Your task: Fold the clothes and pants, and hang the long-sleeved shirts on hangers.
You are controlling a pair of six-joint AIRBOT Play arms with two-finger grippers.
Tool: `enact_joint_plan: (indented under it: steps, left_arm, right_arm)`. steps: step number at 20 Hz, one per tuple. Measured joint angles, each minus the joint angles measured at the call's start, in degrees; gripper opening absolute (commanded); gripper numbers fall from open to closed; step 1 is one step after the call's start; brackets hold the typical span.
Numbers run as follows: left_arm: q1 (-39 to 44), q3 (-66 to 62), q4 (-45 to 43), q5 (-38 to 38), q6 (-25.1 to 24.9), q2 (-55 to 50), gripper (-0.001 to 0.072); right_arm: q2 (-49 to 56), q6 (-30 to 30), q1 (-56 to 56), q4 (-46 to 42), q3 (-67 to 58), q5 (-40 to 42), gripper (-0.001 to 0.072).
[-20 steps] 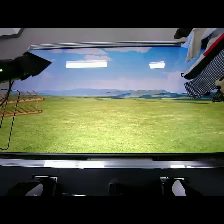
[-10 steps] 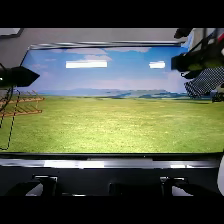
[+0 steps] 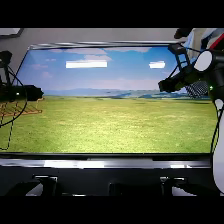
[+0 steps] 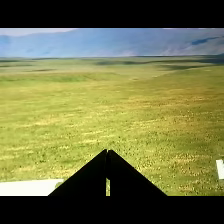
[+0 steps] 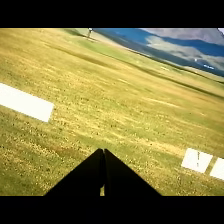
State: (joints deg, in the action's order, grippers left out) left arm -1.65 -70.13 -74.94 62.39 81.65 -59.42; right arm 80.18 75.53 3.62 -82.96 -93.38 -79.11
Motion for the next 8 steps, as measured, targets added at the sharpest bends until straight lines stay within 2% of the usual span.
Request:
enact_joint_plan:
  steps: [8]
  left_arm:
    - [0.0, 0.8, -0.5, -1.3, -0.1, 0.0, 0.0024]
  right_arm:
    - [0.1, -0.1, 0.0, -0.2, 0.3, -0.4, 0.0033]
